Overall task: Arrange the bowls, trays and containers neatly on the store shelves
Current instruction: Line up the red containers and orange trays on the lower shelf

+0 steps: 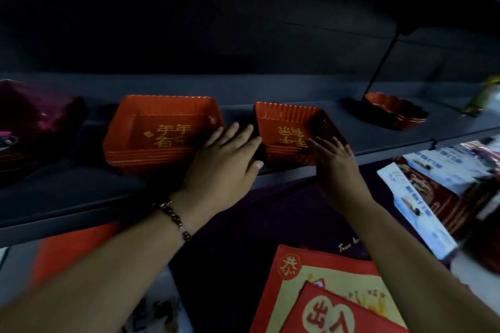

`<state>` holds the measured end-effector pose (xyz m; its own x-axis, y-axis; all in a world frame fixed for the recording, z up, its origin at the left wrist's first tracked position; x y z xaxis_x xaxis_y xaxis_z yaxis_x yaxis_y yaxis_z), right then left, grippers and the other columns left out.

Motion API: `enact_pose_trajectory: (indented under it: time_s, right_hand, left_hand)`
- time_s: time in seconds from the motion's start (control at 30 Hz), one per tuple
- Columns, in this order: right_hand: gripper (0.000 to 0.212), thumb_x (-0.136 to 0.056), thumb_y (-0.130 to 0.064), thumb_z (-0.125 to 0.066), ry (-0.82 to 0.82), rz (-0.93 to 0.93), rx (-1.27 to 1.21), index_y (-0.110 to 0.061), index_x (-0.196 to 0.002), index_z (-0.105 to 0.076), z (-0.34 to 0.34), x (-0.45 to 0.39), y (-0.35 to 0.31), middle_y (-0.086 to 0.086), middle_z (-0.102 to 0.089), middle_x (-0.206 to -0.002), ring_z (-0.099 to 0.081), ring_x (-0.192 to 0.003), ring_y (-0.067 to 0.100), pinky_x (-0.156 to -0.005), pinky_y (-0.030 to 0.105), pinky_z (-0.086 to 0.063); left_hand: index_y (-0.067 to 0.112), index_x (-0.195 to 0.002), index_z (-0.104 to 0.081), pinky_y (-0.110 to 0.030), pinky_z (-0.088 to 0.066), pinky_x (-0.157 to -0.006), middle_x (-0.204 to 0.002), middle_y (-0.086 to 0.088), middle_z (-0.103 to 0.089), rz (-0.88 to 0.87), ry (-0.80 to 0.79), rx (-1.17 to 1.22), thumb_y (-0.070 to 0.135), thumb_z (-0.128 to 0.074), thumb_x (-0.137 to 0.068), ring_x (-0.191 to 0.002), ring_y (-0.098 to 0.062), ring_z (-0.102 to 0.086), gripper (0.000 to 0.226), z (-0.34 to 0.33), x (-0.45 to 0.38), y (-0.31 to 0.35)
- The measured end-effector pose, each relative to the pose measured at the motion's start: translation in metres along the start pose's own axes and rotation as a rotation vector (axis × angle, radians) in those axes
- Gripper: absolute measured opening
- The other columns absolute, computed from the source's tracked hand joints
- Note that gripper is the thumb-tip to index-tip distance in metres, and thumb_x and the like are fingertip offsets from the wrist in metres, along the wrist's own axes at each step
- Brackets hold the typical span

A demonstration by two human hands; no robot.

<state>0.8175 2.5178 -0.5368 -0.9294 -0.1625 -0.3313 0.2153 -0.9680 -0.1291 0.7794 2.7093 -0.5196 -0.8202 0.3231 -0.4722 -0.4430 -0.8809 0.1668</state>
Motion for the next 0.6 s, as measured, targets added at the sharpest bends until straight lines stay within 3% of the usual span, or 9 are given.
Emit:
enact_pose_trajectory:
  time_s: [0.1, 0.2, 0.27, 0.33, 0.43, 0.6]
  right_hand:
    - [0.06, -0.081, 0.01, -0.057, 0.05, 0.007, -0.068, -0.012, -0.137, -0.051, 0.009, 0.002, 0.028, 0.013, -0.051, -0.14, -0.037, -0.136, 0.035, -0.11, 0.052, -0.032]
    - [0.056, -0.079, 0.014, -0.058, 0.094, 0.056, -0.144, -0.01, -0.13, -0.059, 0.016, 0.006, 0.036, 0.013, -0.058, -0.131, -0.049, -0.126, 0.032, -0.102, 0.04, -0.043]
    - [0.051, -0.084, 0.01, -0.057, 0.123, 0.04, -0.177, -0.016, -0.128, -0.061, 0.02, 0.006, 0.043, 0.009, -0.06, -0.128, -0.053, -0.121, 0.026, -0.092, 0.026, -0.041]
    - [0.046, -0.089, 0.004, -0.056, 0.125, 0.015, -0.224, -0.021, -0.127, -0.062, 0.021, 0.006, 0.05, 0.005, -0.06, -0.129, -0.055, -0.117, 0.021, -0.088, 0.021, -0.038]
    - [0.044, -0.09, -0.003, -0.059, 0.145, -0.032, -0.304, -0.026, -0.127, -0.061, 0.023, 0.005, 0.061, 0.001, -0.058, -0.131, -0.056, -0.116, 0.018, -0.087, 0.021, -0.04]
    - [0.039, -0.087, -0.001, -0.062, 0.195, -0.036, -0.299, -0.016, -0.122, -0.065, 0.031, 0.009, 0.062, 0.008, -0.058, -0.129, -0.051, -0.119, 0.02, -0.091, 0.022, -0.035]
  left_hand:
    - [0.02, -0.149, -0.031, -0.039, -0.006, -0.12, -0.158, -0.002, -0.023, -0.02, -0.027, -0.003, 0.04, -0.036, -0.101, -0.147, -0.021, -0.013, 0.052, -0.02, -0.026, 0.024]
    - [0.02, -0.147, -0.035, -0.04, -0.01, -0.119, -0.152, -0.003, -0.037, 0.01, -0.073, 0.015, 0.031, -0.042, -0.101, -0.145, -0.024, -0.021, 0.048, -0.043, -0.044, 0.031]
    - [0.019, -0.134, -0.053, -0.04, -0.017, -0.114, -0.136, -0.005, -0.056, 0.019, -0.068, 0.036, 0.025, -0.048, -0.099, -0.139, -0.026, -0.032, 0.036, -0.05, -0.049, 0.031]
    - [0.017, -0.117, -0.065, -0.037, -0.03, -0.105, -0.12, -0.003, -0.065, 0.034, -0.01, 0.047, 0.023, -0.054, -0.096, -0.127, -0.024, -0.045, 0.024, -0.047, -0.051, 0.029]
    - [0.017, -0.113, -0.068, -0.034, -0.041, -0.094, -0.116, -0.001, -0.063, 0.096, 0.051, 0.126, 0.025, -0.06, -0.093, -0.115, -0.018, -0.051, 0.023, -0.04, -0.051, 0.026]
    - [0.02, -0.109, -0.068, -0.029, -0.039, -0.094, -0.117, 0.003, -0.059, 0.133, 0.116, 0.158, 0.024, -0.07, -0.085, -0.12, -0.013, -0.045, 0.025, -0.034, -0.053, 0.024]
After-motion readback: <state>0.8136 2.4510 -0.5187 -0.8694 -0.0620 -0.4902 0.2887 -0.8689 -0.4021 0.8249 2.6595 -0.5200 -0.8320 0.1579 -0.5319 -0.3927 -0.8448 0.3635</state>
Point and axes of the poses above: each hand's wrist, its own x-axis away from the middle knuckle, its own z-axis out of the back of the hand, y = z × x, the point moved 9 cm from there along -x, towards the middle knuckle
